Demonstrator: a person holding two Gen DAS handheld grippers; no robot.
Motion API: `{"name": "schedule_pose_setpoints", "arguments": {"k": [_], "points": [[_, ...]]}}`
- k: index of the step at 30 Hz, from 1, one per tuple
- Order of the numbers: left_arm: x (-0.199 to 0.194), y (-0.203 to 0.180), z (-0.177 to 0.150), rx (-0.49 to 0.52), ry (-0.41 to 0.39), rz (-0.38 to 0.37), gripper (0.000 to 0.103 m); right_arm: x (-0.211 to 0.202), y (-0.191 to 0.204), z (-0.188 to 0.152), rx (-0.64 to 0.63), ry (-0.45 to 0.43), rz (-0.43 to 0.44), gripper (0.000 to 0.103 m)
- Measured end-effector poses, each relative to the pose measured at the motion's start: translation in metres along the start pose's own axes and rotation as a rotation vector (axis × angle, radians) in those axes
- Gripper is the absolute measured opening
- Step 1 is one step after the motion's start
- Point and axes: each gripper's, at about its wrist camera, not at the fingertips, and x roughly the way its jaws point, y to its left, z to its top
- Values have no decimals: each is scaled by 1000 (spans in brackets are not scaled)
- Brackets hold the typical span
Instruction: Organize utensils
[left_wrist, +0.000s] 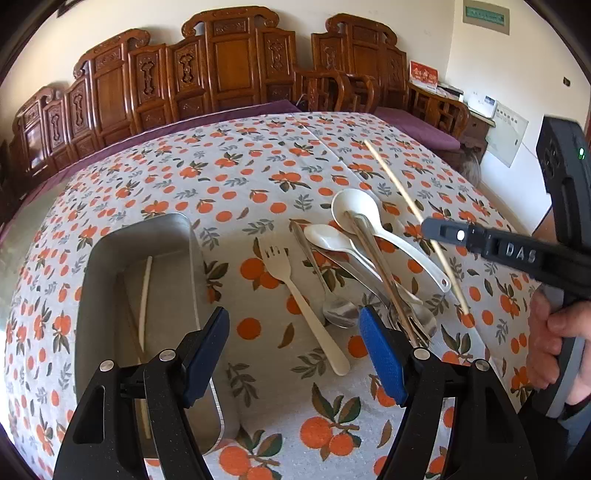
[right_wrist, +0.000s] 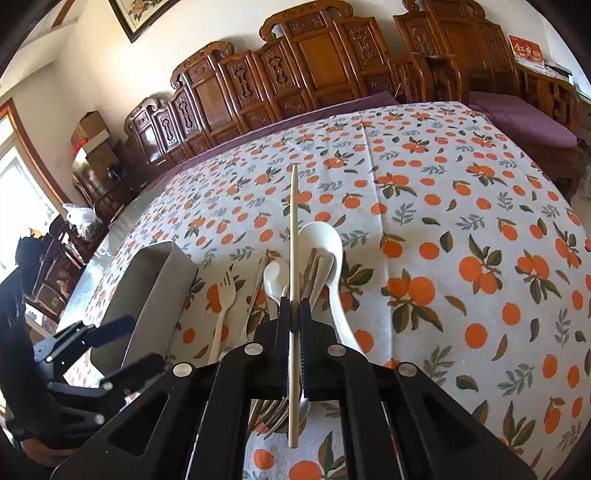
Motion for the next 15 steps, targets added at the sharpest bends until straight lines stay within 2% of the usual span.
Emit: {"name": "schedule_pose_setpoints", "arguments": {"k": [7,15], "points": [[4,-13,1,25,0,9,69,-1,-11,8,-2,-26,-7,6],[26,-28,6,51,64,-1,49,11,-21,10,3,4,-18,6]]}}
